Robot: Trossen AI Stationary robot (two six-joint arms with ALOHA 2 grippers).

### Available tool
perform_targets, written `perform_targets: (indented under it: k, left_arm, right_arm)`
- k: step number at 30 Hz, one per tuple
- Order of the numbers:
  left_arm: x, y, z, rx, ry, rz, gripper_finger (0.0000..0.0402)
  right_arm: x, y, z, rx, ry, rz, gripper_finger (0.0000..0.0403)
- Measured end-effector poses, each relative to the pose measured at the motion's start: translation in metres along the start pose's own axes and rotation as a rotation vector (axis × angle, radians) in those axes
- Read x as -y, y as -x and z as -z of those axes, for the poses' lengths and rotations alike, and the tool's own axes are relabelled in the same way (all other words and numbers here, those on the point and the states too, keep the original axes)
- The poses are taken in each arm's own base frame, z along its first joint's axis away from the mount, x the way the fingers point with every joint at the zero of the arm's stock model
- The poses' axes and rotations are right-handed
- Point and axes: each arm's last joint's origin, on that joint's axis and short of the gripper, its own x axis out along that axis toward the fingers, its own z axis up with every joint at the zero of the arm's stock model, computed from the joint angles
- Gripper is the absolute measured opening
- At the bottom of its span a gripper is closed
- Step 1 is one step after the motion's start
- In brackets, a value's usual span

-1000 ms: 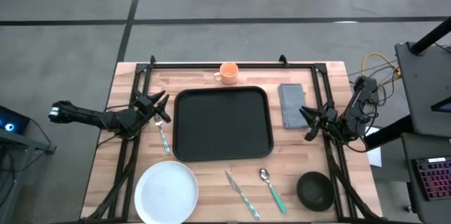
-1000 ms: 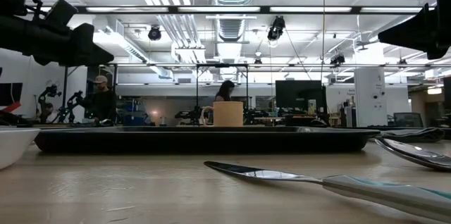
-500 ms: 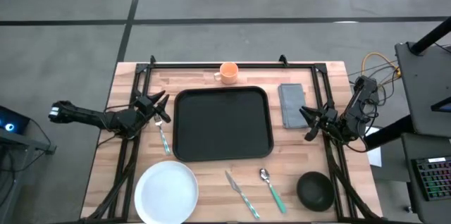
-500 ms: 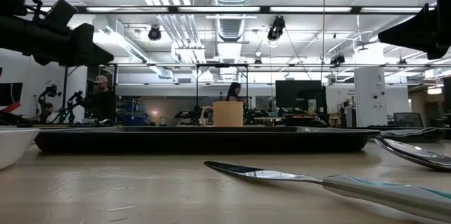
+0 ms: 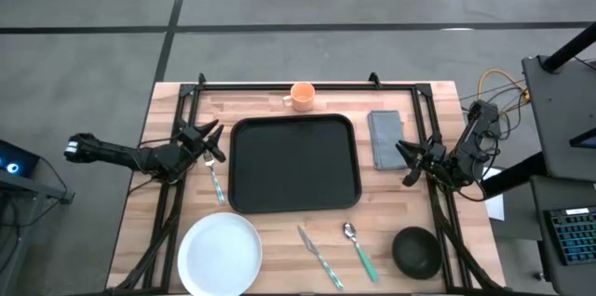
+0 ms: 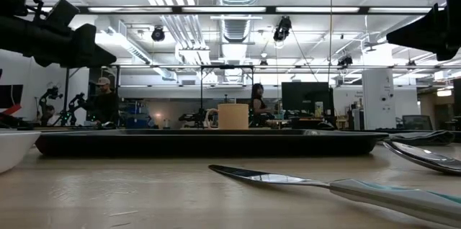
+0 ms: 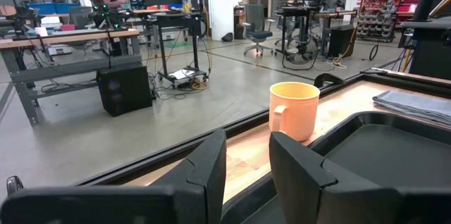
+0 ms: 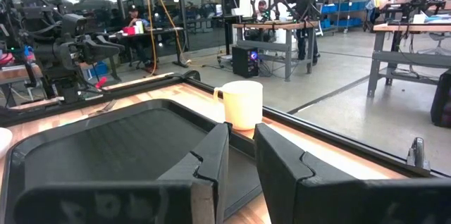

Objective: Set up tray

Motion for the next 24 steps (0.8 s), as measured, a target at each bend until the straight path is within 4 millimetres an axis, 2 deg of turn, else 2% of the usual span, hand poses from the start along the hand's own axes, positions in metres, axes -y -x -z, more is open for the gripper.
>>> perform_targets:
  k: [18,24]
  left_arm:
    - [0.0000,0.0000,0.0000,0.000,0.000,0.000,0.0091]
    - [0.0000,0.0000,-0.0002,0.001,0.002,0.000,0.0091]
  right_arm:
    - [0.0000,0.0000,0.0000,0.000,-0.012,0.000,0.0059]
    - [0.0001,-0.0002,0.0000,0.000,-0.172,0.003,0.0059]
